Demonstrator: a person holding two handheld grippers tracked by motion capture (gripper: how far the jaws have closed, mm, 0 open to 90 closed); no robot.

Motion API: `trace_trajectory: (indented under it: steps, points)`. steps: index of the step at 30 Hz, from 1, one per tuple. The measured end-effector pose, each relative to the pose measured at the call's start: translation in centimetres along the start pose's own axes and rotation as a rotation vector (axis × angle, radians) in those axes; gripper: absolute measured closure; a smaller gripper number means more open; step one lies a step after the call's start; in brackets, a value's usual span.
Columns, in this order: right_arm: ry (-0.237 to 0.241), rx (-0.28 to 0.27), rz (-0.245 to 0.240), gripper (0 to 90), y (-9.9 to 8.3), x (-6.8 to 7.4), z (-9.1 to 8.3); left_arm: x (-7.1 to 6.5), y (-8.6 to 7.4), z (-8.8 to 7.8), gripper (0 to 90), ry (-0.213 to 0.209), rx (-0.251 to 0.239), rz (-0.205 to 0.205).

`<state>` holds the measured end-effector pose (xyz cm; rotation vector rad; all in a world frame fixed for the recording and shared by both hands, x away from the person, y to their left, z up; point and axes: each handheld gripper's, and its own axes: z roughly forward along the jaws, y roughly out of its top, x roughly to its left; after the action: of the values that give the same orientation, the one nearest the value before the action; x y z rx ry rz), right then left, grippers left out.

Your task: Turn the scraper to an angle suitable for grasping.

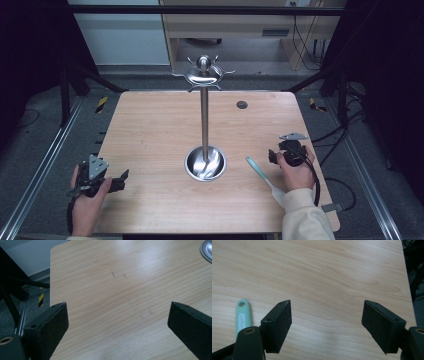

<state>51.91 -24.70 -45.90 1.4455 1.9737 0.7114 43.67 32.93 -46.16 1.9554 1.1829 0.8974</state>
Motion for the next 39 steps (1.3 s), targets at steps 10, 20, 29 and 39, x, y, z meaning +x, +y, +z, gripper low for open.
trace_trajectory:
  steps: [10, 20, 29, 39]
  points:
    - [0.024, 0.021, -0.071, 34.7, -0.2, 0.8, 0.7, 0.0, 0.0, 0.0, 3.0, -0.001, 0.0, -0.001]
    - [0.029, 0.056, -0.085, 44.2, 0.6, 2.2, 0.9, 0.0, 0.0, 0.1, 3.0, -0.001, 0.003, 0.002]
    - [0.133, 0.098, -0.178, 81.5, 0.7, 4.1, 1.3, -0.1, 0.0, 0.1, 3.0, -0.003, 0.007, 0.006]
    - [0.219, 0.12, -0.153, 90.0, 0.7, 4.7, 1.9, -0.1, 0.0, 0.2, 3.1, -0.007, 0.009, 0.008]
